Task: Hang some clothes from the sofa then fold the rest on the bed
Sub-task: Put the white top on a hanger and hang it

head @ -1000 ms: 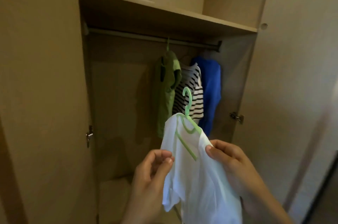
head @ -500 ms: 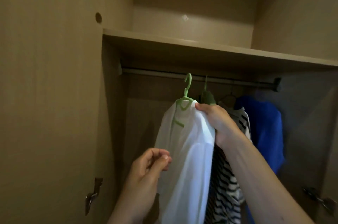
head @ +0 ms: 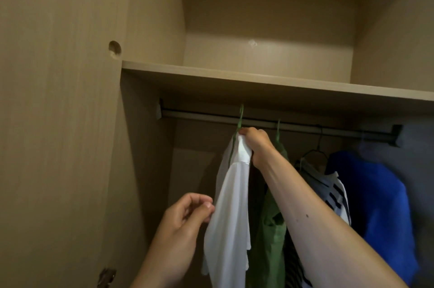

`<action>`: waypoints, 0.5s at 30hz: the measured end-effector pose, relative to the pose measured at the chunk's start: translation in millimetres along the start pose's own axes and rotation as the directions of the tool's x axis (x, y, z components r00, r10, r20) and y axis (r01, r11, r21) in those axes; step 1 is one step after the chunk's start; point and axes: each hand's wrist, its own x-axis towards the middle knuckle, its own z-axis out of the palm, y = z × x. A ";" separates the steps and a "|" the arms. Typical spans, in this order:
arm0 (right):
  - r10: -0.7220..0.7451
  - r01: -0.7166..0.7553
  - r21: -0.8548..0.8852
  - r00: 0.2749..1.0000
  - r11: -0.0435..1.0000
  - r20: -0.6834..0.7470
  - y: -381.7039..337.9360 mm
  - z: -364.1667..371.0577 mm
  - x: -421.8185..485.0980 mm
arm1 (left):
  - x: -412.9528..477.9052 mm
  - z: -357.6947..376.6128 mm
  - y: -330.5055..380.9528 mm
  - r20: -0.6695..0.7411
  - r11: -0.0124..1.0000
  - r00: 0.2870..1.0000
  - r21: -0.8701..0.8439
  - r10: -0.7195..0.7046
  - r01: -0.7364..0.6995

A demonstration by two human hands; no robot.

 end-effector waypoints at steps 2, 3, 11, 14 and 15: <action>0.004 -0.004 -0.007 1.000 1.000 -0.019 2.6 -1.5 8.0 | 1.8 3.0 -3.4 -0.016 1.000 1.000 0.000 0.011 -0.011; 0.010 -0.011 -0.011 1.000 1.000 -0.021 4.1 -2.3 11.2 | 3.2 3.8 -5.0 -0.021 1.000 1.000 0.004 0.018 -0.017; 0.053 -0.053 -0.058 0.999 0.997 -0.005 10.6 -7.9 26.9 | 11.1 14.4 -12.5 -0.043 1.000 0.999 0.013 0.020 -0.020; 0.060 -0.059 -0.070 0.998 0.996 0.003 16.6 -8.0 31.2 | 10.0 17.7 -16.9 -0.036 1.000 0.999 0.022 0.004 -0.003; 0.064 -0.063 -0.072 0.998 0.995 0.009 19.5 -8.7 33.2 | 9.6 18.3 -18.0 -0.038 1.000 0.999 0.024 0.001 0.000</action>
